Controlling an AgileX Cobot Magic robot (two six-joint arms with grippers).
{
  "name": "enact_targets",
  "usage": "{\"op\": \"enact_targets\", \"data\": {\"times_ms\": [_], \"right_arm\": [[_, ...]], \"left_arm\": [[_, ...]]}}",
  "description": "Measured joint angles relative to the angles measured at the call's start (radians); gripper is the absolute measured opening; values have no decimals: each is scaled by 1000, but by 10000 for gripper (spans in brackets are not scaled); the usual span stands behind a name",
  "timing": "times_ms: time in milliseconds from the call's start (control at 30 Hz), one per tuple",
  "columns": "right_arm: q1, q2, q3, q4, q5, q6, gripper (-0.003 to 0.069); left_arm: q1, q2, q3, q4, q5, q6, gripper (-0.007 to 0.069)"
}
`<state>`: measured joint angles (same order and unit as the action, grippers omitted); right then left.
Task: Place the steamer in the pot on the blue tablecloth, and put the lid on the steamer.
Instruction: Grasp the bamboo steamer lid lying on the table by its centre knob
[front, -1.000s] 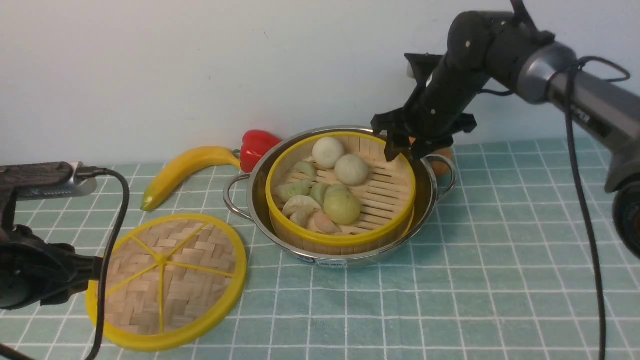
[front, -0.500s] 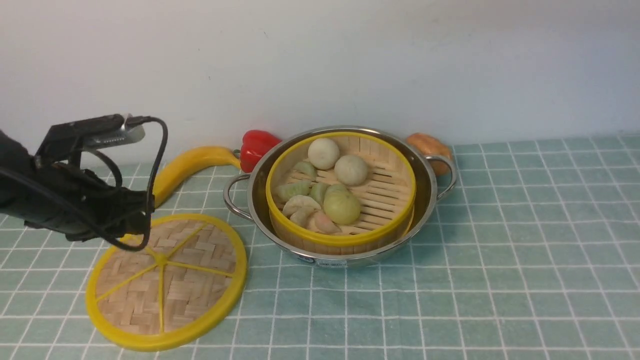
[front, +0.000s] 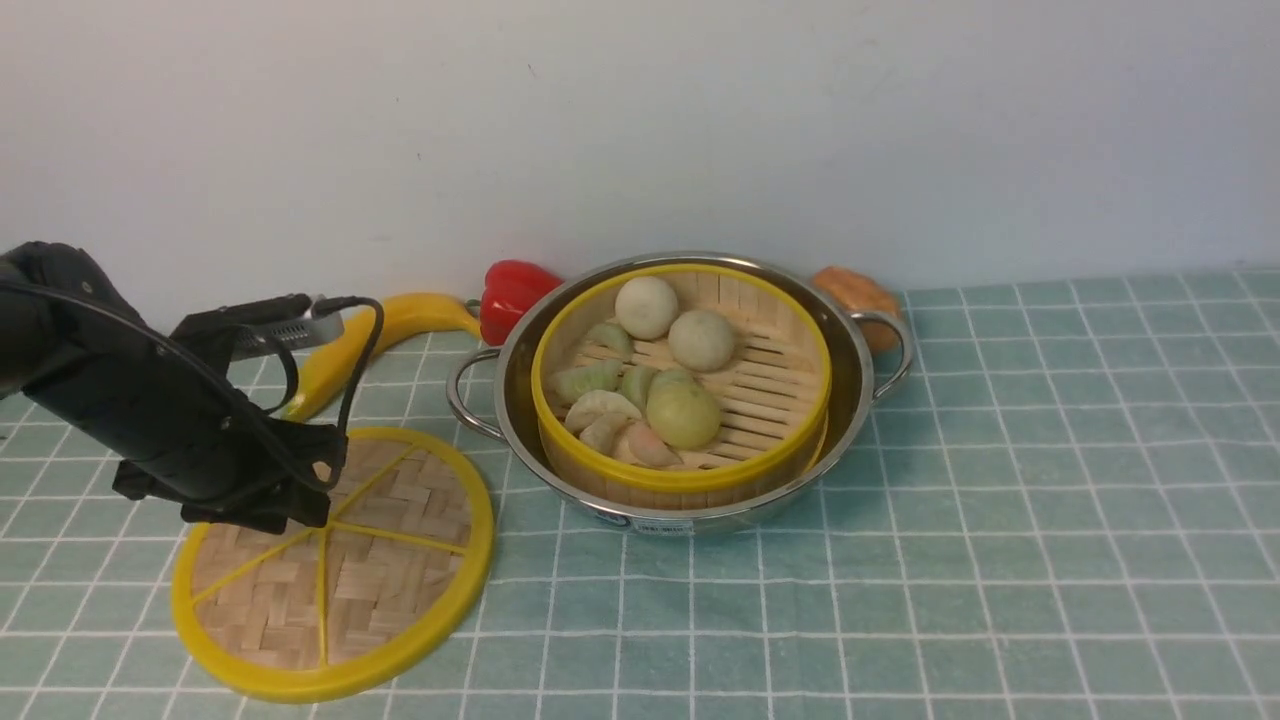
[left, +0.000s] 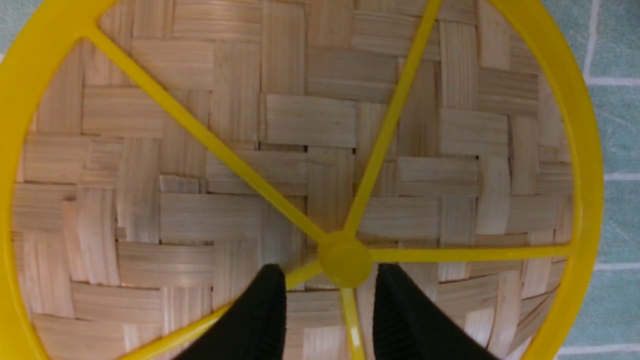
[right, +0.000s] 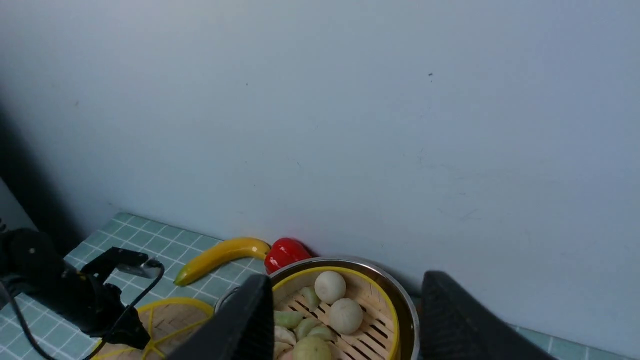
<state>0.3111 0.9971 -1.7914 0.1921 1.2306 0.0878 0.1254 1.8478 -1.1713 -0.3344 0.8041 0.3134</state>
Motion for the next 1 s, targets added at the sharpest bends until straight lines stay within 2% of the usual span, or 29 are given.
{"op": "enact_targets", "data": {"times_ms": [133, 367, 467, 567, 700, 833, 967, 1000], "right_arm": [[0, -107, 51, -7, 1, 32, 398], [0, -148, 66, -6, 3, 56, 399], [0, -148, 69, 5, 3, 61, 399], [0, -148, 71, 21, 3, 60, 399], [0, -148, 71, 22, 3, 60, 399], [0, -148, 71, 20, 3, 60, 399], [0, -148, 72, 19, 3, 60, 399], [0, -148, 72, 19, 3, 60, 399]], "left_arm": [[-23, 11, 0, 3, -15, 0, 243], [-90, 32, 0, 47, -94, -21, 236], [-101, 33, 0, 70, -104, -73, 197], [-103, 33, 0, 130, -104, -132, 123], [-107, 30, -3, 214, -97, -187, 122], [-108, 20, -39, 317, -22, -236, 122], [-107, -19, -158, 432, 113, -269, 122], [-107, -41, -240, 455, 173, -274, 122]]}}
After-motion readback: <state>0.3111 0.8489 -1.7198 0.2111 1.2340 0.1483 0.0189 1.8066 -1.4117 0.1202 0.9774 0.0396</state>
